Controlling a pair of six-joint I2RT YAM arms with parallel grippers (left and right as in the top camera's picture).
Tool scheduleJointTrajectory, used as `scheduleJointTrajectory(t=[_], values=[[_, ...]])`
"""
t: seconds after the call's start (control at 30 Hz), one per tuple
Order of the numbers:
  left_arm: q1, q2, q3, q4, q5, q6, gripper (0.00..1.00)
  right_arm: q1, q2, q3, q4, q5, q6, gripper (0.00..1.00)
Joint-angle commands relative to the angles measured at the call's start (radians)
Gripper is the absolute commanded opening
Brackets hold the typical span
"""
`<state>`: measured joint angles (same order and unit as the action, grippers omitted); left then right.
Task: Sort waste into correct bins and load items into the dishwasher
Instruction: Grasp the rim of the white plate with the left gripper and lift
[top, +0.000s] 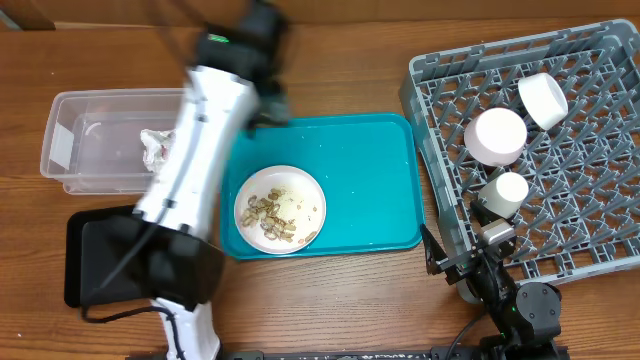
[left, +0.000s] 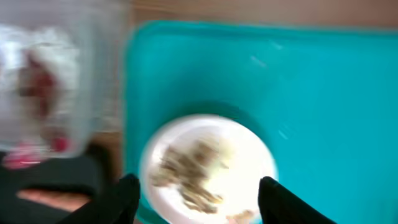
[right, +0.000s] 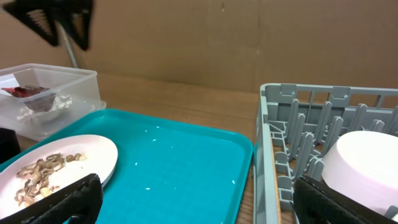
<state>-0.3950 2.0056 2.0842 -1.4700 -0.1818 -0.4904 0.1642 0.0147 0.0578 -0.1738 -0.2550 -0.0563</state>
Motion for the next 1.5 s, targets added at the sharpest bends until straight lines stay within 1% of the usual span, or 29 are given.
scheduleJointTrajectory(t=[0.0, 0.03, 0.07, 0.17, 0.2, 0.27, 0.3, 0.33, 0.4, 0.43, 0.57, 0.67, 0.73, 0.8, 0.87, 0.9, 0.93, 1.0, 1.07, 1.1, 1.33, 1.47], values=[[-0.121, 0.086, -0.042, 0.003, -0.049, -0.013, 0.60, -0.004, -0.012, -0.005, 0.005, 0.000, 0.004, 1.00], [-0.143, 0.105, -0.045, 0.004, -0.057, -0.028, 0.57, -0.004, -0.012, -0.005, 0.005, 0.000, 0.004, 1.00], [-0.162, 0.124, -0.045, 0.005, -0.057, -0.042, 0.52, -0.004, -0.012, -0.005, 0.005, 0.000, 0.004, 1.00], [-0.206, 0.180, -0.045, 0.008, -0.047, -0.073, 0.43, -0.004, -0.012, -0.005, 0.005, 0.000, 0.004, 1.00], [-0.216, 0.197, -0.045, 0.005, -0.046, -0.084, 0.43, -0.004, -0.012, -0.005, 0.005, 0.000, 0.005, 1.00], [-0.227, 0.224, -0.045, -0.013, -0.045, -0.134, 0.55, -0.004, -0.012, -0.005, 0.005, 0.000, 0.004, 1.00], [-0.230, 0.250, -0.046, -0.027, -0.028, -0.175, 0.57, -0.004, -0.012, -0.005, 0.005, 0.000, 0.004, 1.00], [-0.230, 0.264, -0.046, -0.034, -0.004, -0.193, 0.56, -0.004, -0.012, -0.005, 0.005, 0.000, 0.005, 1.00], [-0.230, 0.283, -0.046, -0.041, 0.038, -0.220, 0.48, -0.004, -0.012, -0.005, 0.005, 0.000, 0.004, 1.00], [-0.231, 0.296, -0.046, -0.040, 0.055, -0.222, 0.47, -0.004, -0.012, -0.005, 0.005, 0.000, 0.005, 1.00], [-0.240, 0.350, -0.048, -0.005, 0.050, -0.251, 0.39, -0.004, -0.012, -0.005, 0.005, 0.000, 0.004, 1.00], [-0.245, 0.397, -0.048, 0.016, 0.052, -0.258, 0.38, -0.004, -0.012, -0.005, 0.005, 0.000, 0.004, 1.00], [-0.245, 0.426, -0.048, 0.006, 0.048, -0.285, 0.35, -0.004, -0.012, -0.005, 0.005, 0.000, 0.005, 1.00], [-0.241, 0.446, -0.048, -0.003, 0.048, -0.319, 0.35, -0.004, -0.012, -0.005, 0.005, 0.000, 0.005, 1.00], [-0.240, 0.456, -0.048, 0.003, 0.043, -0.326, 0.35, -0.004, -0.012, -0.005, 0.005, 0.000, 0.005, 1.00], [-0.240, 0.461, -0.048, 0.009, 0.041, -0.327, 0.33, -0.004, -0.012, -0.005, 0.005, 0.000, 0.004, 1.00], [-0.240, 0.464, -0.048, 0.018, 0.040, -0.330, 0.30, -0.004, -0.012, -0.005, 0.005, 0.000, 0.004, 1.00], [-0.241, 0.473, -0.048, 0.035, 0.042, -0.338, 0.17, -0.004, -0.012, -0.005, 0.005, 0.000, 0.004, 1.00], [-0.243, 0.478, -0.049, 0.043, 0.041, -0.347, 0.06, -0.004, -0.012, -0.005, 0.005, 0.000, 0.004, 1.00], [-0.243, 0.478, -0.049, 0.043, 0.041, -0.349, 0.04, -0.004, -0.012, -0.005, 0.005, 0.000, 0.005, 1.00], [-0.242, 0.470, -0.044, 0.013, 0.033, -0.349, 0.04, -0.004, -0.012, -0.005, 0.005, 0.000, 0.004, 1.00], [-0.246, 0.411, -0.043, -0.013, 0.032, -0.347, 0.04, -0.004, -0.012, -0.005, 0.005, 0.000, 0.004, 1.00]])
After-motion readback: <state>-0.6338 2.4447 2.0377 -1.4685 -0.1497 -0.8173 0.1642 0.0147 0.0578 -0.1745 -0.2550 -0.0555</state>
